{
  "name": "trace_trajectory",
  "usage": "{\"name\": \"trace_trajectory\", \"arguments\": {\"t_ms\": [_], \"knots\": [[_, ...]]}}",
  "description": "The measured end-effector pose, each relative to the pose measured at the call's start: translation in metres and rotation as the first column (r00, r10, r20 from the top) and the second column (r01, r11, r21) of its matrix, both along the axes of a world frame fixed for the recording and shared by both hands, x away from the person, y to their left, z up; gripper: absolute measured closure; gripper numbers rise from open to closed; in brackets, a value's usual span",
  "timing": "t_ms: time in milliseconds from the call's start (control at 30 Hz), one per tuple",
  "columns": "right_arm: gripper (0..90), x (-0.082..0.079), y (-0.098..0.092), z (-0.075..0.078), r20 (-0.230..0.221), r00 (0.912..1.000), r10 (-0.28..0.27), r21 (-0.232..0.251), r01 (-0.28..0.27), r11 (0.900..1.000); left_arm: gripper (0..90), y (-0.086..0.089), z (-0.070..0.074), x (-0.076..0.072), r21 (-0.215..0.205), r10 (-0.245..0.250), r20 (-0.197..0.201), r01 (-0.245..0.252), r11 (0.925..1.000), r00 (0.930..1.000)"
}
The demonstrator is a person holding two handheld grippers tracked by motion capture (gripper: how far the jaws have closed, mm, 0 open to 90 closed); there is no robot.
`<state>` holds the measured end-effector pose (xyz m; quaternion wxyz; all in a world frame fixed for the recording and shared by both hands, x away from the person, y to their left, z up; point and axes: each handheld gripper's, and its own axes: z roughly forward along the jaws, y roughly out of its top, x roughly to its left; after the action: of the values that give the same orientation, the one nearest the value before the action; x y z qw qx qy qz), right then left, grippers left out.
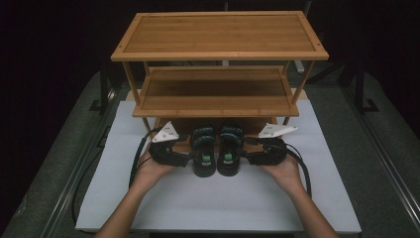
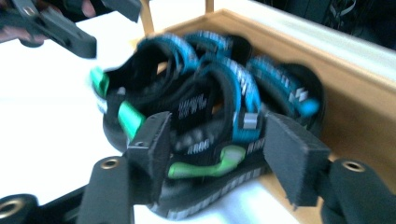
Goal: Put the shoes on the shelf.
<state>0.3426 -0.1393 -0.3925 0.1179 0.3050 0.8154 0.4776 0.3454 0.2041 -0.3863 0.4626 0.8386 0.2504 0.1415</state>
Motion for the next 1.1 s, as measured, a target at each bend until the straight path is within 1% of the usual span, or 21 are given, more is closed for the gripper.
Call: {"name": "trace_trajectory", "arguments": {"t_ms": [33,67,133,167,233,267,300,333,367,533,600,633,667,700,733,833,867,900,967,1000,1100], "knots": [[38.2,-0.003,-0.002,-0.002,-0.006,1.0,-0.004,-0.003,0.004,1.0,22.7,0.003,-0.003,-0.004,-0.002,-0.002,-0.01,0.002,1.0,1.0],[36.7,-0.006,-0.004,-0.006,-0.021,0.9997,-0.01,-0.014,0.009,1.0,21.8,0.004,-0.006,-0.007,0.009,-0.003,-0.015,0.003,1.0,0.9999],[33.1,-0.009,-0.005,-0.013,-0.036,0.9991,-0.021,-0.032,0.02,0.999,18.4,0.005,-0.013,-0.013,0.026,-0.007,-0.025,0.007,0.9996,0.9997],[32.0,-0.01,-0.005,-0.015,-0.043,0.9987,-0.027,-0.036,0.026,0.999,17.8,0.005,-0.019,-0.016,0.039,-0.003,-0.034,0.005,0.9992,0.9994],[28.4,-0.01,-0.003,-0.024,-0.078,0.9965,-0.028,-0.051,0.024,0.998,16.2,0.003,-0.029,-0.018,0.054,0.0,-0.051,0.003,0.9985,0.9987],[27.7,-0.01,-0.002,-0.028,-0.08,0.9964,-0.028,-0.055,0.024,0.998,15.1,0.001,-0.033,-0.018,0.068,0.001,-0.061,0.003,0.9977,0.9981],[26.2,-0.011,0.001,-0.032,-0.081,0.9962,-0.033,-0.069,0.027,0.997,13.9,-0.001,-0.037,-0.018,0.079,0.003,-0.065,0.002,0.9969,0.9979],[25.3,-0.011,0.003,-0.036,-0.091,0.9953,-0.034,-0.08,0.027,0.996,13.3,-0.005,-0.041,-0.018,0.088,0.0,-0.07,0.006,0.9961,0.9976],[24.5,-0.011,0.006,-0.04,-0.106,0.9941,-0.026,-0.091,0.016,0.996,13.3,-0.007,-0.043,-0.018,0.092,-0.001,-0.071,0.007,0.9958,0.9975],[21.7,-0.013,0.018,-0.049,-0.121,0.9926,-0.014,-0.133,-0.002,0.991,13.3,-0.017,-0.054,-0.016,0.156,-0.013,-0.076,0.025,0.9874,0.997],[20.2,-0.014,0.022,-0.052,-0.127,0.9918,-0.015,-0.148,-0.004,0.989,11.8,-0.02,-0.058,-0.017,0.188,-0.008,-0.07,0.021,0.982,0.9975],[19.8,-0.016,0.025,-0.054,-0.131,0.9912,-0.017,-0.155,-0.003,0.988,11.3,-0.021,-0.059,-0.017,0.195,-0.011,-0.074,0.025,0.9804,0.9972],[19.3,-0.017,0.027,-0.055,-0.133,0.9909,-0.017,-0.162,-0.005,0.987,11.3,-0.023,-0.062,-0.017,0.195,-0.011,-0.076,0.026,0.9805,0.997],[19.2,-0.017,0.029,-0.056,-0.131,0.9914,-0.011,-0.166,-0.011,0.986,11.0,-0.025,-0.063,-0.018,0.204,-0.01,-0.077,0.025,0.9787,0.997],[19.2,-0.017,0.032,-0.058,-0.129,0.9916,-0.013,-0.175,-0.01,0.985,10.8,-0.027,-0.065,-0.018,0.22,-0.01,-0.071,0.026,0.9752,0.9974],[20.0,-0.018,0.038,-0.061,-0.119,0.9926,-0.025,-0.211,-0.001,0.978,10.9,-0.028,-0.066,-0.016,0.209,-0.003,-0.067,0.017,0.9778,0.9978],[20.1,-0.018,0.038,-0.061,-0.11,0.9935,-0.027,-0.212,0.003,0.977,11.2,-0.028,-0.066,-0.015,0.207,-0.006,-0.071,0.021,0.9781,0.9974],[20.3,-0.018,0.038,-0.061,-0.111,0.9934,-0.026,-0.213,0.002,0.977,11.6,-0.028,-0.066,-0.015,0.204,-0.01,-0.074,0.025,0.9787,0.9972],[20.9,-0.018,0.038,-0.061,-0.111,0.9935,-0.026,-0.212,0.002,0.977,13.4,-0.028,-0.065,-0.015,0.206,-0.019,-0.064,0.032,0.9781,0.9978],[21.0,-0.018,0.038,-0.061,-0.11,0.9936,-0.024,-0.212,0.001,0.977,13.4,-0.028,-0.064,-0.016,0.209,-0.023,-0.053,0.034,0.9774,0.9983],[22.5,-0.016,0.036,-0.058,-0.103,0.9944,-0.026,-0.202,0.005,0.979,13.6,-0.026,-0.059,-0.014,0.184,-0.024,-0.043,0.031,0.9825,0.9988]]}}
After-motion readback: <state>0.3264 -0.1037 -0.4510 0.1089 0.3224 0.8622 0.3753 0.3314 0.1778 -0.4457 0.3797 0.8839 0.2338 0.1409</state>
